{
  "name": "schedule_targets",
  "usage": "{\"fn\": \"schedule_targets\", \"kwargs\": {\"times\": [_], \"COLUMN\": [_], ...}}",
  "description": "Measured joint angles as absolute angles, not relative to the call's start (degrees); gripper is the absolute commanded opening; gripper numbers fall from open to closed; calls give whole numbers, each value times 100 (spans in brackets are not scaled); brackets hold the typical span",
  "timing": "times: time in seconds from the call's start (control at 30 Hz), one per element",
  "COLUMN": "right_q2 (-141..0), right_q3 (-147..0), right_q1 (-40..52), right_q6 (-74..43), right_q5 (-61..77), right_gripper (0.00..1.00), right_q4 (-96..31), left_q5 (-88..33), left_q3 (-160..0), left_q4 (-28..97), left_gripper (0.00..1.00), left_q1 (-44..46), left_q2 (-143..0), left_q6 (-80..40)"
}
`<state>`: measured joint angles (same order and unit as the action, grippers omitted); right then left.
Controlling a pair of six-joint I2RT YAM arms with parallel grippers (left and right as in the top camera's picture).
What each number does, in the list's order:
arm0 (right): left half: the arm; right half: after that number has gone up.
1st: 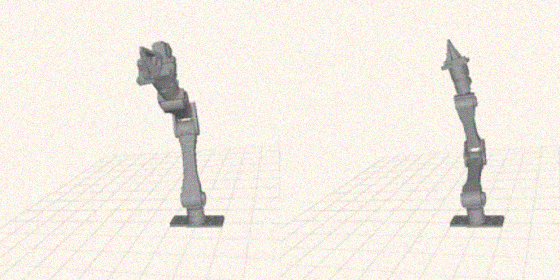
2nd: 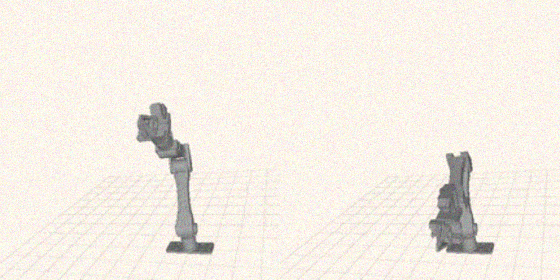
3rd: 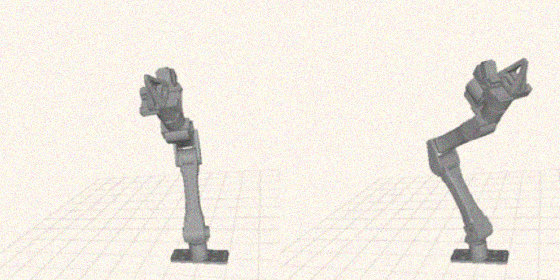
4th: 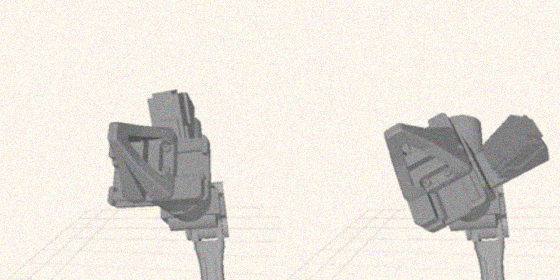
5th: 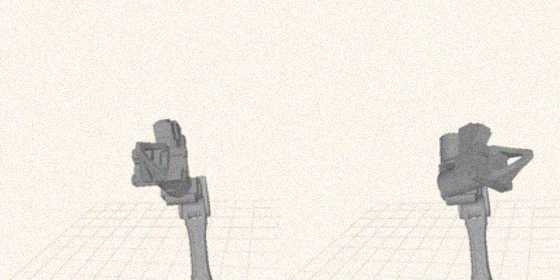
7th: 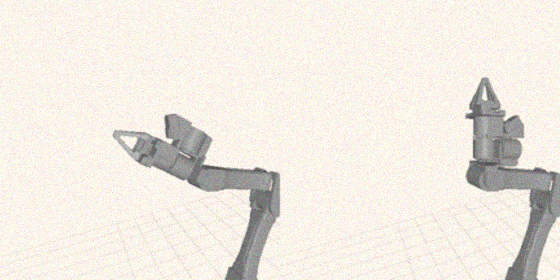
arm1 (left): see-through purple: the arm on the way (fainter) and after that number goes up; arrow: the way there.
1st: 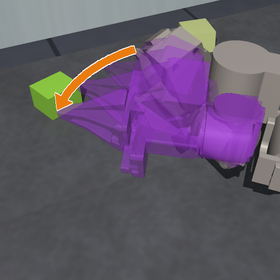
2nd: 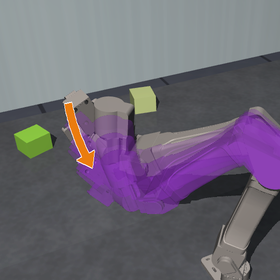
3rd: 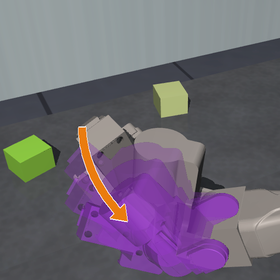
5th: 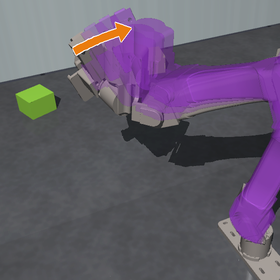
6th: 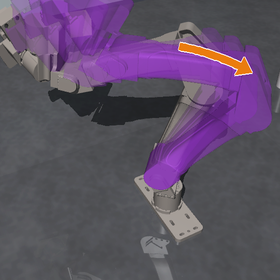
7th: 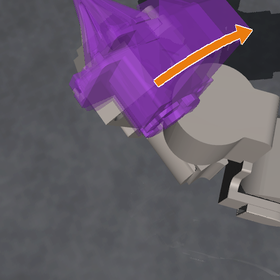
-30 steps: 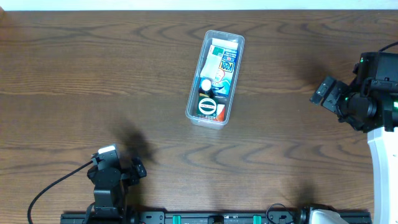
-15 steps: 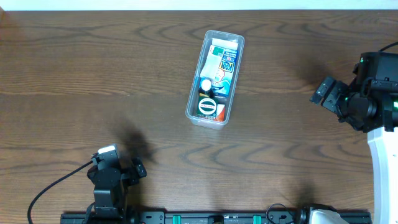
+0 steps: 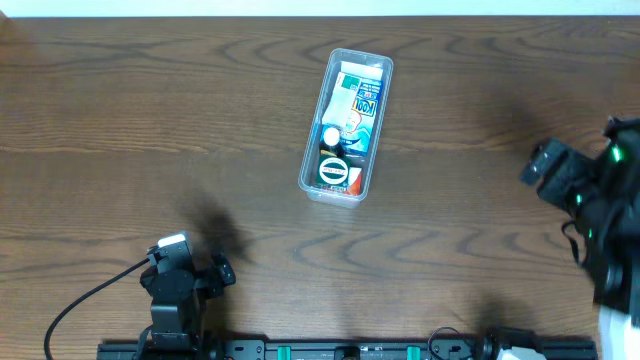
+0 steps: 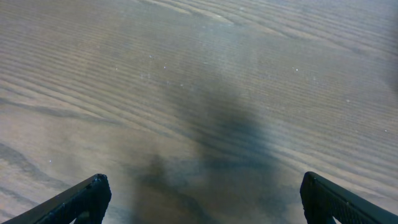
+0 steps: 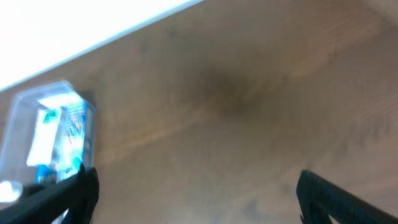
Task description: Pack container
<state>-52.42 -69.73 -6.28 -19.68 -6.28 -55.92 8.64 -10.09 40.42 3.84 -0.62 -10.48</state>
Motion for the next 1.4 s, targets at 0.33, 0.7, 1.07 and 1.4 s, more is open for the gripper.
{"fn": "schedule_targets", "kwargs": {"times": [0.33,0.7,1.07,1.4], "right_q2": [-2877,-1105,-196,-161], "right_q3": [-4016,-1839,-888,-888], "right_q1": [-628,-626,-626,-626], "right_q6": [54,384,-69,-237], "right_q5": [309,670,598,556], "right_gripper": [99,99,99,99], "right_q4": [-4091,-3590,-3380,-3328], "left_q5": [812,808,808,808], "left_q3": [-1004,-1004,-1004,-1004], "left_q4": [4040,4042,4045,4045], "left_gripper": [98,98,98,98], "left_q1": [379,379,379,379], "left_q2": [-58,-58,-58,-58], "left_q6": [-1048,-1048,-1046,-1046]}}
